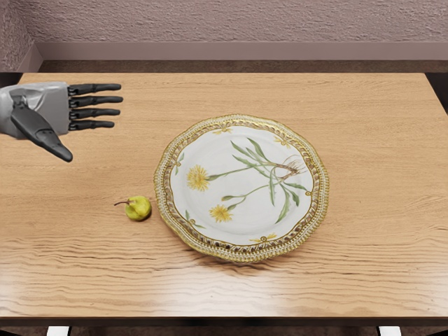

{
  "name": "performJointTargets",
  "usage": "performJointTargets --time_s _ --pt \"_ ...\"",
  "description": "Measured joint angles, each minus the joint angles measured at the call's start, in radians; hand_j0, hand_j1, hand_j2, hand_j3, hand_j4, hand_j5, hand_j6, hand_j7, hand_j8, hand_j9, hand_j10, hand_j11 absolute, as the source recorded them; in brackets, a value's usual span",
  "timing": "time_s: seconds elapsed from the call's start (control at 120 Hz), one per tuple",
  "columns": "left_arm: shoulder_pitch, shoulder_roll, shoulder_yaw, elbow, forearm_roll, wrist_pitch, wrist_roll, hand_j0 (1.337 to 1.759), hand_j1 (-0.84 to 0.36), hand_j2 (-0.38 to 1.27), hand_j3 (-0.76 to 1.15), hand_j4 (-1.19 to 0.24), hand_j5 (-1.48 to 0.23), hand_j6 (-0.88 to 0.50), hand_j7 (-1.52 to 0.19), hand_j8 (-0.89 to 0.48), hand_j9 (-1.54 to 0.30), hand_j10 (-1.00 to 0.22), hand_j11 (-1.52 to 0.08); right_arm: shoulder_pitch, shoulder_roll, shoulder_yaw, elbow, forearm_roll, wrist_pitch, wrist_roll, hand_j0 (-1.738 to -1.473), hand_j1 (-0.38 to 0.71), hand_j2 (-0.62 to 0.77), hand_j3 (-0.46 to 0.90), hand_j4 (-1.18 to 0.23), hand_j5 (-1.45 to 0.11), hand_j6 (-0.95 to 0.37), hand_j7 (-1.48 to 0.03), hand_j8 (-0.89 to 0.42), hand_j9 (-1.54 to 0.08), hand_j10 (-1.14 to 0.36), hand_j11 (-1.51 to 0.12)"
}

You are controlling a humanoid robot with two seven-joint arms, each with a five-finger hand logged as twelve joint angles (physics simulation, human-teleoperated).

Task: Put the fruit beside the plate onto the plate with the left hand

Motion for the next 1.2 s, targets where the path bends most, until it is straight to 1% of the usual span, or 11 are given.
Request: performJointTargets --time_s 0.25,0.433,0.55,0.575,0.692,0.825,0.95,1.025,1.108,1.158,1.2 --pt "-0.040 0.012 -0.001 -0.016 0.027 0.000 0.003 1.658 0.35 0.00 0.00 0.00 0.00 0.00 0.00 0.00 0.00 0.00 0.00 0.000 0.000 -0.002 0.000 -0.003 0.003 0.002 -1.658 -0.31 -0.01 0.00 -0.03 -0.04 -0.03 -0.04 -0.03 -0.04 -0.03 -0.04" --pt "-0.025 0.015 -0.013 -0.017 0.243 0.000 0.000 1.658 0.35 0.00 0.00 0.00 0.00 0.00 0.00 0.00 0.00 0.00 0.00 0.000 0.000 -0.002 0.001 -0.003 0.004 0.002 -1.658 -0.31 -0.01 0.00 -0.03 -0.04 -0.03 -0.04 -0.03 -0.04 -0.03 -0.04" --pt "-0.017 0.006 -0.025 -0.057 0.438 0.000 -0.010 1.658 0.35 0.00 0.00 0.00 0.00 0.00 0.00 0.00 0.00 0.00 0.00 0.000 0.000 0.001 -0.001 -0.003 0.005 0.003 -1.658 -0.31 -0.01 0.00 -0.03 -0.04 -0.03 -0.04 -0.03 -0.04 -0.03 -0.04" --pt "-0.008 0.011 -0.027 -0.062 0.480 0.000 -0.032 1.658 0.35 0.00 0.00 0.00 0.00 0.00 0.00 0.00 0.00 0.00 0.00 0.000 0.000 0.001 -0.001 -0.003 0.005 0.003 -1.658 -0.31 -0.01 0.00 -0.03 -0.04 -0.03 -0.04 -0.03 -0.04 -0.03 -0.04" --pt "0.074 0.013 -0.030 -0.073 0.636 0.005 -0.181 1.658 0.35 0.00 0.00 0.00 0.00 0.00 0.00 0.00 0.00 0.00 0.00 0.000 0.000 0.002 -0.003 -0.004 0.005 0.004 -1.658 -0.31 -0.01 0.00 -0.03 -0.04 -0.03 -0.04 -0.03 -0.04 -0.03 -0.04" --pt "0.190 0.021 -0.030 -0.065 0.746 0.072 -0.390 1.658 0.35 0.00 0.00 0.00 0.00 -0.01 0.00 0.00 0.00 0.00 0.00 0.000 0.000 0.002 -0.004 -0.004 0.005 0.004 -1.658 -0.31 -0.01 0.00 -0.03 -0.04 -0.03 -0.04 -0.03 -0.04 -0.03 -0.04" --pt "0.303 0.025 -0.030 -0.058 0.774 0.169 -0.561 1.658 0.35 0.00 0.00 0.00 0.00 -0.01 0.00 -0.01 0.00 0.00 0.00 0.000 0.000 0.002 -0.004 -0.004 0.005 0.004 -1.658 -0.31 -0.01 0.00 -0.03 -0.04 -0.03 -0.04 -0.03 -0.04 -0.03 -0.04" --pt "0.336 0.028 -0.030 -0.057 0.771 0.211 -0.620 1.658 0.35 0.00 0.00 -0.01 0.00 -0.01 0.00 -0.01 0.00 -0.01 0.00 0.000 0.000 0.002 -0.005 -0.004 0.005 0.004 -1.658 -0.31 -0.01 0.00 -0.03 -0.04 -0.03 -0.04 -0.03 -0.04 -0.03 -0.04" --pt "0.360 0.044 -0.028 -0.057 0.684 0.237 -0.654 1.658 0.35 0.00 0.00 0.00 0.00 -0.01 0.00 -0.01 0.00 0.00 0.00 0.000 0.000 0.002 -0.005 -0.004 0.005 0.004 -1.658 -0.31 -0.01 0.00 -0.03 -0.04 -0.03 -0.04 -0.03 -0.04 -0.03 -0.04" --pt "0.425 0.028 -0.027 -0.058 0.653 0.318 -0.674 1.658 0.35 0.00 0.00 0.00 0.00 0.00 0.00 0.00 0.00 0.00 0.00 0.000 0.000 0.002 -0.004 -0.004 0.005 0.004 -1.658 -0.31 -0.01 0.00 -0.03 -0.04 -0.03 -0.04 -0.03 -0.04 -0.03 -0.04" --pt "0.465 -0.013 -0.025 -0.060 0.652 0.404 -0.697 1.658 0.35 0.00 0.00 0.00 0.00 0.00 0.00 0.00 0.00 0.00 0.00 0.000 0.000 0.002 -0.004 -0.004 0.005 0.004 -1.658 -0.31 -0.01 0.00 -0.03 -0.04 -0.03 -0.04 -0.03 -0.04 -0.03 -0.04"
